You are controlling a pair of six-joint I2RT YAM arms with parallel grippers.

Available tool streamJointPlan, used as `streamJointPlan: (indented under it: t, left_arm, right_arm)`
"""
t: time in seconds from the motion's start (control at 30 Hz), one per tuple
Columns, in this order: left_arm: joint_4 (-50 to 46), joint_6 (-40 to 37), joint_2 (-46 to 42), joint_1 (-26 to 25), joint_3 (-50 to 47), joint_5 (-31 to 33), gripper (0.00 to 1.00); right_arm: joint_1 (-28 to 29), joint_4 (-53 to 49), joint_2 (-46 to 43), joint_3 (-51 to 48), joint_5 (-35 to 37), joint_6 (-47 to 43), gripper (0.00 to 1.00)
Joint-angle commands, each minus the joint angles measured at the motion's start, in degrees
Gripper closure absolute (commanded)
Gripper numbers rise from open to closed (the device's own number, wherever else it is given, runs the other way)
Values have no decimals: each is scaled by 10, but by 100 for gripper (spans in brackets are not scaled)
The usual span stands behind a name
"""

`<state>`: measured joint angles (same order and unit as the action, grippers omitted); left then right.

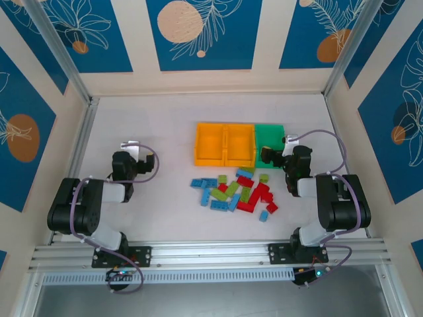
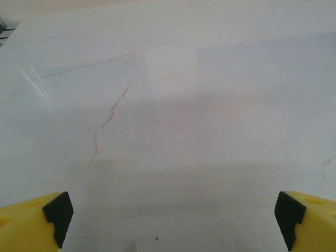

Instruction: Sort the legos into containers by color

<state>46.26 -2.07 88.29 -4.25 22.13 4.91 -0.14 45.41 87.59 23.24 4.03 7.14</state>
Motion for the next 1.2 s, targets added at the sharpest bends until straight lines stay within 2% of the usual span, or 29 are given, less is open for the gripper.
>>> streamJointPlan:
  t: [0.0, 0.37, 0.47, 0.53, 0.6, 0.67, 0.73, 0.8, 0.87, 0.93, 1.07, 1.17]
  left_arm:
    - [12, -4, -4, 0, 8, -11, 0]
    - [12, -4, -4, 1, 9, -11, 0]
    - [9, -4, -14, 0, 8, -9, 6]
    - [-47, -4, -53, -3, 22, 2, 6]
    - [-168, 17, -116, -7, 54, 31, 2]
    - [-238, 26, -176, -14, 67, 32, 1]
    - [-297, 26, -237, -26, 80, 14, 1]
    - [-381, 30, -297, -38, 106, -15, 1]
    - [-451, 24, -341, -50, 135, -63, 1]
    - [-511, -3, -371, -64, 162, -137, 1]
    - [-668, -117, -369, -111, 232, -301, 0]
    - [-749, -220, -346, -175, 257, -366, 0]
  right_arm:
    - [-2, 8, -3, 6, -7, -14, 1]
    - [-2, 8, -3, 7, -8, -14, 1]
    - [-1, -9, -18, 11, -5, -12, 2]
    - [6, -123, -80, 41, 21, -5, 3]
    - [6, -325, -159, 107, 112, 104, 0]
    - [4, -495, -217, 161, 144, 204, 2]
    - [5, -644, -261, 204, 140, 317, 5]
    - [5, -773, -288, 248, 83, 358, 8]
    - [13, -864, -296, 280, 34, 375, 9]
    - [26, -944, -294, 306, -2, 377, 11]
    - [56, -1051, -265, 335, -45, 362, 12]
    - [66, -1083, -237, 328, -51, 348, 13]
